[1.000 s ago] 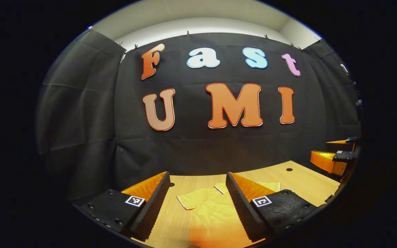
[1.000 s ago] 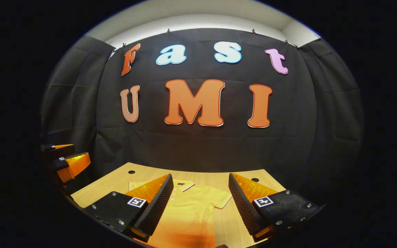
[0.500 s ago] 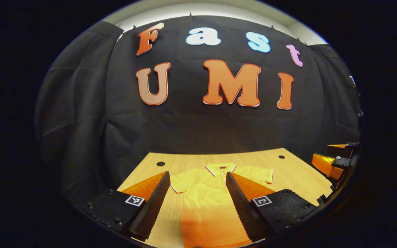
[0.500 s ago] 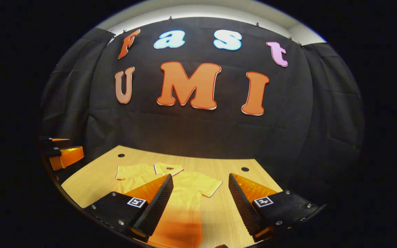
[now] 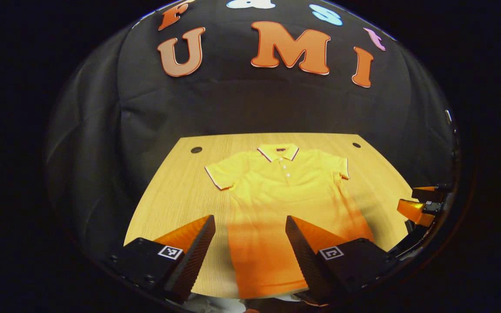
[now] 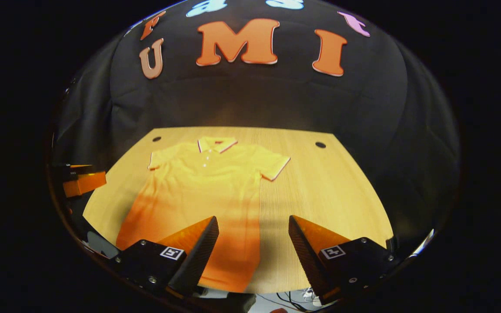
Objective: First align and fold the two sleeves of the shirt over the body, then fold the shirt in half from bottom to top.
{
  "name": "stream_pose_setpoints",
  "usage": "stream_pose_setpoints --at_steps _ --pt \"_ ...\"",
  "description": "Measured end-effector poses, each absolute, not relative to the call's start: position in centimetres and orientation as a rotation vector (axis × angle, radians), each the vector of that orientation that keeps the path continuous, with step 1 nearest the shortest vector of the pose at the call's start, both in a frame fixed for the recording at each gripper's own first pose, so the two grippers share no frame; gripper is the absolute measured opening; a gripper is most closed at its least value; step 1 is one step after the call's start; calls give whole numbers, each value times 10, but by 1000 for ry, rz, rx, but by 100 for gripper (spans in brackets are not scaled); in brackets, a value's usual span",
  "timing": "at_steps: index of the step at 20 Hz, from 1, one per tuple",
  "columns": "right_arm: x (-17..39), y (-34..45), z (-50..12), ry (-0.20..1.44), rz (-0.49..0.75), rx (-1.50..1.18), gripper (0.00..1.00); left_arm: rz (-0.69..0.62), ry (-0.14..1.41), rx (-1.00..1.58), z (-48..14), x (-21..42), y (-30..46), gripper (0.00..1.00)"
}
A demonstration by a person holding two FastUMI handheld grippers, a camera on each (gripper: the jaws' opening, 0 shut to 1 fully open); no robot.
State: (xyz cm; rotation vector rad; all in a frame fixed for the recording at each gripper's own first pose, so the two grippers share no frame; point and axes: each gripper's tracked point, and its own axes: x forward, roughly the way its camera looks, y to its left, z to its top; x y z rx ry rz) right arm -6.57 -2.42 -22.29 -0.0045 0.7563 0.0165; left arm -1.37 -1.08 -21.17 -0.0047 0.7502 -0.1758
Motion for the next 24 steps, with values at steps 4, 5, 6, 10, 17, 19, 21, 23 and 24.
stream_pose_setpoints --at_steps 4,5,6,10,17,19,21,23,24 --pt "-90 -22 -260 886 24 9 98 -200 890 -29 -255 -31 -5 98" --pt "-97 -21 -268 919 24 13 98 -212 942 -40 -267 -38 -7 98" --pt "-103 -19 -275 949 26 19 98 -215 988 -52 -277 -45 -9 98" --pt "-120 -15 -292 1023 37 41 98 -191 1090 -75 -292 -41 -2 99" --pt "-64 -25 -249 855 -38 7 96 -141 887 -134 -254 14 26 99" --pt "-50 -27 -247 841 -83 -10 96 -174 781 -118 -230 32 27 99" --pt "-31 -29 -247 840 -109 -17 96 -216 673 -97 -204 36 26 99" --pt "-8 -36 -248 846 -115 -34 96 -214 622 -84 -186 34 30 98" --pt "7 -38 -249 837 -104 -40 96 -206 596 -84 -179 33 31 98"
